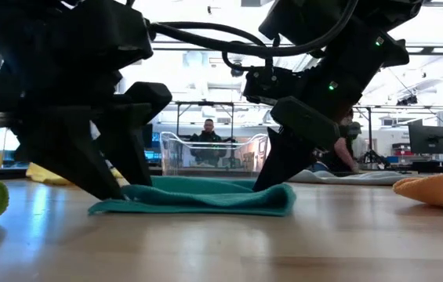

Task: Fold microfiber towels
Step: Fold the blue towel

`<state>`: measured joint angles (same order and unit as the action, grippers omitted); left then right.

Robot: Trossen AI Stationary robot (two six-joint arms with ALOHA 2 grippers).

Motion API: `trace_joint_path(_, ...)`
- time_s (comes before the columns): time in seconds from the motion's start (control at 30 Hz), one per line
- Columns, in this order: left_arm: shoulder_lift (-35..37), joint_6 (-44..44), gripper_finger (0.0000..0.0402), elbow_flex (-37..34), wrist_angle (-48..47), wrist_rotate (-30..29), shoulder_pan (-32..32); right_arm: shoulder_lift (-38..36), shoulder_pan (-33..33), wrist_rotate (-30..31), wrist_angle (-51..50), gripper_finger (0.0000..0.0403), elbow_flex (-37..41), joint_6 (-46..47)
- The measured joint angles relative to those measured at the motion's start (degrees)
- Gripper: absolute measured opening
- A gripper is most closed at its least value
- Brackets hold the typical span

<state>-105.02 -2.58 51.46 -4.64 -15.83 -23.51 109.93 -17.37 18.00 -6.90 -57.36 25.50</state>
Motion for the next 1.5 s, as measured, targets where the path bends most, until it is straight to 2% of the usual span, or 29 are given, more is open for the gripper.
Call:
trace_joint_path(0.13,1.05,-0.07,0.0157,-0.12,-1.4,0.98,-0.03,0.0,0.0,-0.04,0.0,0.0,0.02,-0.09)
trace_joint_path(0.27,1.29,-0.61,0.0159,-0.13,-1.2,3.68,-0.09,0.01,0.0,-0.16,0.02,0.0,0.04,-1.08)
trace_joint_path(0.47,1.99,-0.53,0.0141,-0.16,-2.13,2.73,-0.09,-0.47,-0.11,-0.59,0.4,0.0,0.13,-1.52)
trace_joint_path(0.63,5.52,0.49,0.0103,-1.45,-3.52,2.69,1.99,-2.98,-0.99,-1.92,-1.25,0.0,0.44,-2.64)
trace_joint_path(0.77,9.62,1.26,0.0059,-6.85,1.41,4.22,5.55,-4.73,-1.91,-1.4,-1.71,0.0,0.33,-2.18)
trace_joint_path(0.9,12.61,3.78,0.0016,-13.87,13.46,6.77,11.46,-5.24,-3.1,-1.03,-0.98,0.0,0.25,-1.99)
trace_joint_path(1.03,12.82,4.57,0.0004,-18.31,26.23,7.94,18.25,-5.25,-4.3,-1.04,-0.73,0.0,0.22,-1.41)
trace_joint_path(1.2,8.73,3.23,0.0001,-17.55,34.55,13.04,25.21,-5.91,-4.87,-0.6,0.74,0.0001,0.11,-1.4)
trace_joint_path(1.5,-4.23,-1.13,0.0,-9.59,34.61,16.12,30.48,-6.76,-4.83,-1.78,1.73,0.0001,0.09,-1.33)
